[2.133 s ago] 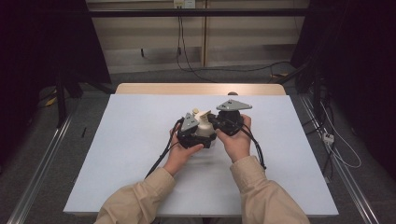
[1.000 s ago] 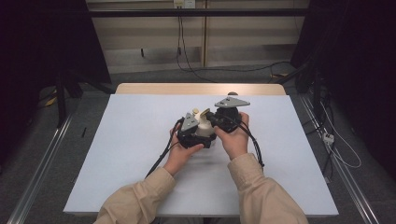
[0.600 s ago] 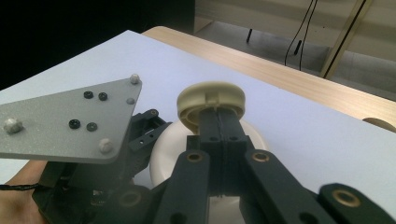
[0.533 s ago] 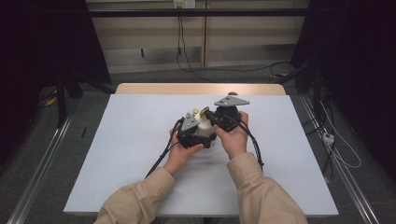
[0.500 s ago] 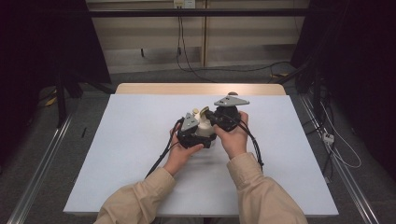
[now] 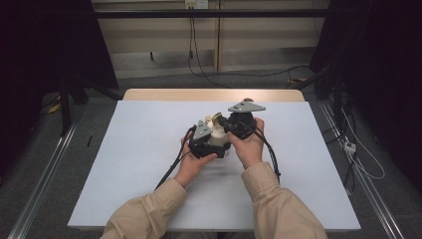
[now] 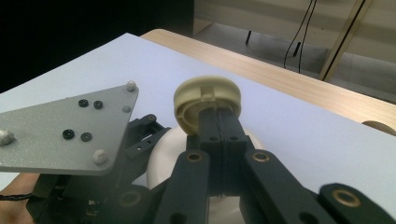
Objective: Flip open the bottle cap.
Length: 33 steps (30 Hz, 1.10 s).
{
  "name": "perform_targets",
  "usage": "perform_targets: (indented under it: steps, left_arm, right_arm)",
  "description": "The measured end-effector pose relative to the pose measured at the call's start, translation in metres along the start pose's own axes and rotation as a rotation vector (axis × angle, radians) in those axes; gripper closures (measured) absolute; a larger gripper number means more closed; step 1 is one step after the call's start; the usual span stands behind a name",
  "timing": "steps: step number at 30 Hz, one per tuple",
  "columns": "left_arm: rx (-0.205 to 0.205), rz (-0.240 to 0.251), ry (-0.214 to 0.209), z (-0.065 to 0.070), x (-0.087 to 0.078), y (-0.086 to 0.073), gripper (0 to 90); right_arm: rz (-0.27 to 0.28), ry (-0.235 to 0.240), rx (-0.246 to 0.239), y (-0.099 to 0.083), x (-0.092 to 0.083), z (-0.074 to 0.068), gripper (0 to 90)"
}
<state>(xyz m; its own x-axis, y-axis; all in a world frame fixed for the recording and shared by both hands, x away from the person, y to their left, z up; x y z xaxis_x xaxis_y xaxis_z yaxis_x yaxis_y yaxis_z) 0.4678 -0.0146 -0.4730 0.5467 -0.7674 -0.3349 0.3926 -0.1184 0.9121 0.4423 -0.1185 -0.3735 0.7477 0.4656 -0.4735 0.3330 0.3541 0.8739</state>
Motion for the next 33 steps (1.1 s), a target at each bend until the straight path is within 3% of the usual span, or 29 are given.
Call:
perform_targets:
  steps: [23, 33]
  left_arm:
    - [0.0, 0.001, 0.0, -0.0001, 0.0001, 0.0001, 4.4]
    - [-0.004, 0.0, -0.002, 0.0001, 0.0002, -0.0001, 4.3]
  right_arm:
    - [0.006, 0.002, 0.002, 0.0015, 0.005, -0.0011, 90.0]
    - [0.009, 0.004, -0.005, 0.0017, 0.0096, -0.0022, 85.8]
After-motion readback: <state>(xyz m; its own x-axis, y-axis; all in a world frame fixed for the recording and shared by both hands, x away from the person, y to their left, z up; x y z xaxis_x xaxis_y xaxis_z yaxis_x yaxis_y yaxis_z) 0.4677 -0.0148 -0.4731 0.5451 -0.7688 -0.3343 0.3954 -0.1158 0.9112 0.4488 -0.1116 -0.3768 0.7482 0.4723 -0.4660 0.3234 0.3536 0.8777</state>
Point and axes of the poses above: each handheld gripper's, and its own axes: x roughly forward along the jaws, y roughly out of its top, z roughly to its right, the point moved 4 cm from there along x, roughly forward along the jaws, and after that the axes turned 10 degrees about -x, right-handed, at the moved point
